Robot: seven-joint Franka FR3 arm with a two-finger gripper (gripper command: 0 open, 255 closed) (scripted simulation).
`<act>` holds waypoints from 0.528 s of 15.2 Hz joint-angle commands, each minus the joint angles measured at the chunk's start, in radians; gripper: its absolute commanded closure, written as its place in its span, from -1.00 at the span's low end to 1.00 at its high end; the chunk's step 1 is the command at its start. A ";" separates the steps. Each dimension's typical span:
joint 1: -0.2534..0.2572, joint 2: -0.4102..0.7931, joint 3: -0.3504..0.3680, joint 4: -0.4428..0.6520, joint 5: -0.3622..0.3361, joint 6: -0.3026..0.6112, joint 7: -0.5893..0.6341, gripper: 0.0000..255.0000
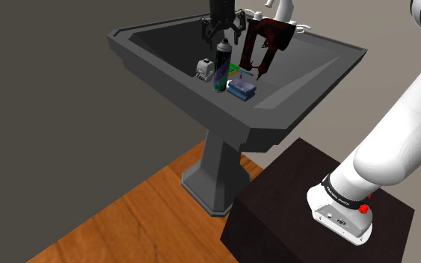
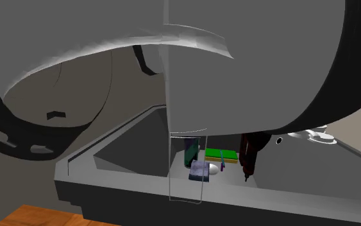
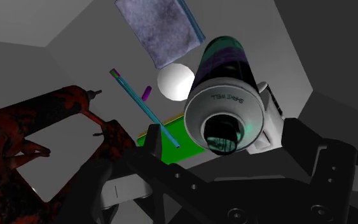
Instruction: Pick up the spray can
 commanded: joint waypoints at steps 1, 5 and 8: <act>-0.001 -0.002 0.000 -0.014 0.000 0.013 0.002 -1.00; -0.001 -0.004 -0.001 -0.019 0.001 0.016 0.002 1.00; -0.002 -0.005 -0.001 -0.020 0.001 0.017 0.001 1.00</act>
